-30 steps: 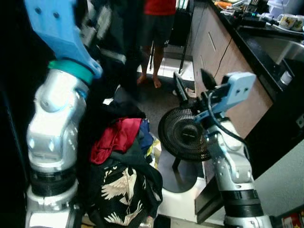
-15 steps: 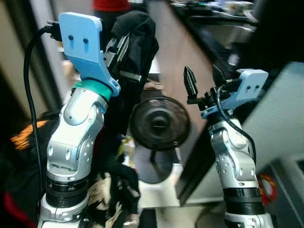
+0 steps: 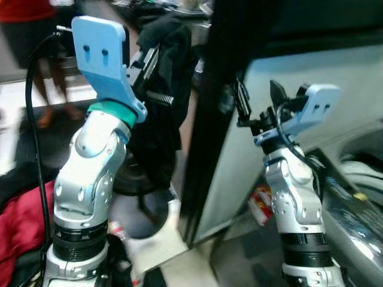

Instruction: Clothes washing

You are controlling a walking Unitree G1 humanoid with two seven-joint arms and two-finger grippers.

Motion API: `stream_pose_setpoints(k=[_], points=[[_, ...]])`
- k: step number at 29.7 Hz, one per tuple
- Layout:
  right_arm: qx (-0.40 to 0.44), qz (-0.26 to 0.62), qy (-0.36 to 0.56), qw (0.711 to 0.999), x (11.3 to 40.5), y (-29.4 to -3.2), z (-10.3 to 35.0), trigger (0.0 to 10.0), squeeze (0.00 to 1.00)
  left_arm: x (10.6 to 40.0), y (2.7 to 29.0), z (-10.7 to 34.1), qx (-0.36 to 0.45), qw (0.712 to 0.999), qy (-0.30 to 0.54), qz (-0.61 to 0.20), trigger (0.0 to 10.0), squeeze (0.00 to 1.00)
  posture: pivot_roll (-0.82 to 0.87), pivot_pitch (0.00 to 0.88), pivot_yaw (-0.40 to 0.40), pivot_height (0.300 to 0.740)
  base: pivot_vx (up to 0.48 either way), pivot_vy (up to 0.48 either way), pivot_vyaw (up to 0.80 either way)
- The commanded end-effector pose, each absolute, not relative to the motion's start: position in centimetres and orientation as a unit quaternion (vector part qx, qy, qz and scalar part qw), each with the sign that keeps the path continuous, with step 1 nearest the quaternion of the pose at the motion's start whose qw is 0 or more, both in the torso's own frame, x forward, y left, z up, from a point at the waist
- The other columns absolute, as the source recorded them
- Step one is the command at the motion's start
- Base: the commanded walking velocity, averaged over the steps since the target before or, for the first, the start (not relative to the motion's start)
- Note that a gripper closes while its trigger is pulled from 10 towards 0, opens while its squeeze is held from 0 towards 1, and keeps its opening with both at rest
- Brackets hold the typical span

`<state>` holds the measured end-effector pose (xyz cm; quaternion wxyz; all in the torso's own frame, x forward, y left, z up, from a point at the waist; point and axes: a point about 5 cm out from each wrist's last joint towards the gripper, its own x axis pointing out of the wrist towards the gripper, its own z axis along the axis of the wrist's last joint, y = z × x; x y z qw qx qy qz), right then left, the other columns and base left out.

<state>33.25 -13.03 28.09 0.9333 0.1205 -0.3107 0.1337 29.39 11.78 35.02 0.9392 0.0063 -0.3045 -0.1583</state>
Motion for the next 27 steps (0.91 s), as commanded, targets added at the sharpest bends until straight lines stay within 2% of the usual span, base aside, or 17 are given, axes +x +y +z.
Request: stream_pose_setpoints(k=[1,27], points=[[0.128,0.128,-0.306,0.935,33.3,-13.3,27.8,10.0,0.00,29.4,11.8,34.8,0.009,0.939,-0.304,-0.159,10.0,0.00,0.06,0.019,-0.024,0.740,0.000,0.000,-0.80],[0.140,0.124,-0.300,0.935,33.4,-13.3,27.7,10.0,0.00,30.1,12.6,33.6,0.016,0.950,-0.281,-0.137,10.0,0.00,0.06,0.032,-0.024,0.740,0.000,0.000,-0.80]])
